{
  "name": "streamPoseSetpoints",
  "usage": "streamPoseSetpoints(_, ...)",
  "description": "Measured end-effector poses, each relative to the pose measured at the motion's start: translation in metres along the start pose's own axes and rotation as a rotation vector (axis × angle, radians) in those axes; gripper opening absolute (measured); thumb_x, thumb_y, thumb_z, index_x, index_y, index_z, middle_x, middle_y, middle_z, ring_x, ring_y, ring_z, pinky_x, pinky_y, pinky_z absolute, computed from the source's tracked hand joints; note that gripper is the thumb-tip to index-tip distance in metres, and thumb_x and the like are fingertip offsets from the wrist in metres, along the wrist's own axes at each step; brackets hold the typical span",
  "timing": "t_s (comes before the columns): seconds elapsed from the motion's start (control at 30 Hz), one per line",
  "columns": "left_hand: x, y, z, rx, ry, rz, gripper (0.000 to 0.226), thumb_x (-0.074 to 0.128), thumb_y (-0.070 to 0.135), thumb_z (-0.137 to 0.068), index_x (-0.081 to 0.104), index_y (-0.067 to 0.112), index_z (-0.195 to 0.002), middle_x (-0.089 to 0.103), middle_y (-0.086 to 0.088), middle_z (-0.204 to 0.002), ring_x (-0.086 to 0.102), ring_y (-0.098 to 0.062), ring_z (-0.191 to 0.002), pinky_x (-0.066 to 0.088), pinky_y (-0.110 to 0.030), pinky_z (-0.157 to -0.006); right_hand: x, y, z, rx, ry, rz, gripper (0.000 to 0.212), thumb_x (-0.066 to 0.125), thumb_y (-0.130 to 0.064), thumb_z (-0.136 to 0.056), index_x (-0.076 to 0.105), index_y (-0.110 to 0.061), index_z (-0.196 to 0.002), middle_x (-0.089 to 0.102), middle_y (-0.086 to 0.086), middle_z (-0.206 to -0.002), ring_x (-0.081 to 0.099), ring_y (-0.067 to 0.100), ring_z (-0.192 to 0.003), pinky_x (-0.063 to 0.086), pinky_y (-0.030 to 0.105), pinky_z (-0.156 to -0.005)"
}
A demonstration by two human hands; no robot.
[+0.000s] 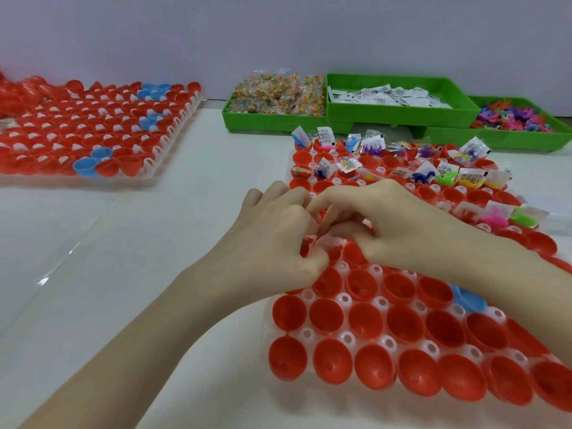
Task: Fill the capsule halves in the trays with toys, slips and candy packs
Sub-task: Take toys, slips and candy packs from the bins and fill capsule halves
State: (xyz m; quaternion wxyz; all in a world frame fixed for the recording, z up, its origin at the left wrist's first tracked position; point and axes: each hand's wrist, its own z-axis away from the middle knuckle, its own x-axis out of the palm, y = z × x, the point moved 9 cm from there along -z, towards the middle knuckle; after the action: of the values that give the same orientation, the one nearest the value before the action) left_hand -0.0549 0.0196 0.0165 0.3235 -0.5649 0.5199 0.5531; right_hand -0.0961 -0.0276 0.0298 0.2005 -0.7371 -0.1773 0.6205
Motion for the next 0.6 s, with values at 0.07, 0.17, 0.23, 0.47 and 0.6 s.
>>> streamPoseSetpoints(0.07, -0.002, 0.0, -0.001, 0.005, 0.013, 0.022, 0.049, 0.036, 0.058, -0.082, 0.07, 0.023, -0.088, 0.045, 0.011, -0.091, 0.023, -0.006, -0.085, 0.013, -0.025, -0.07, -0.004, 0.005, 0.002, 0.033, 0.036, -0.036, 0.04, 0.056, 0.012, -0.079, 0.062, -0.016, -0.107, 0.059, -0.014, -0.085, 0.063, 0.005, -0.076, 0.051, 0.021, -0.071)
streamPoseSetpoints(0.17, -0.003, 0.0, -0.002, -0.007, 0.011, 0.039, 0.036, 0.046, 0.051, -0.082, 0.071, 0.03, -0.096, 0.04, 0.017, -0.094, 0.018, -0.001, -0.085, 0.011, -0.024, -0.072, -0.009, 0.01, 0.007, 0.063, 0.094, -0.116, 0.035, 0.065, 0.008, -0.076, 0.063, -0.017, -0.102, 0.066, -0.012, -0.078, 0.065, 0.004, -0.071, 0.053, 0.024, -0.07)
streamPoseSetpoints(0.23, -0.003, 0.0, -0.004, -0.015, 0.004, 0.015, 0.026, 0.053, 0.047, -0.084, 0.071, 0.033, -0.097, 0.04, 0.017, -0.096, 0.022, -0.003, -0.089, 0.011, -0.026, -0.072, -0.009, 0.01, 0.009, 0.071, 0.104, -0.111, 0.034, 0.069, 0.002, -0.074, 0.063, -0.018, -0.101, 0.07, -0.009, -0.074, 0.066, 0.004, -0.07, 0.054, 0.031, -0.071)
streamPoseSetpoints(0.47, -0.002, 0.009, -0.008, 0.026, -0.041, -0.079, 0.024, 0.051, 0.042, -0.089, 0.071, 0.031, -0.095, 0.043, 0.018, -0.095, 0.022, -0.002, -0.09, 0.012, -0.026, -0.074, -0.021, 0.01, 0.011, 0.073, 0.155, -0.025, 0.023, 0.07, -0.01, -0.076, 0.068, -0.026, -0.093, 0.067, -0.015, -0.074, 0.064, 0.003, -0.072, 0.048, 0.022, -0.065)
streamPoseSetpoints(0.6, 0.001, 0.014, -0.016, 0.071, -0.131, -0.133, 0.026, 0.048, 0.041, -0.089, 0.07, 0.027, -0.092, 0.048, 0.017, -0.108, 0.029, -0.005, -0.104, 0.014, -0.027, -0.081, -0.05, 0.02, 0.008, 0.12, 0.267, -0.027, 0.009, 0.068, -0.023, -0.077, 0.069, -0.028, -0.085, 0.067, -0.014, -0.073, 0.062, 0.003, -0.067, 0.048, 0.017, -0.062)
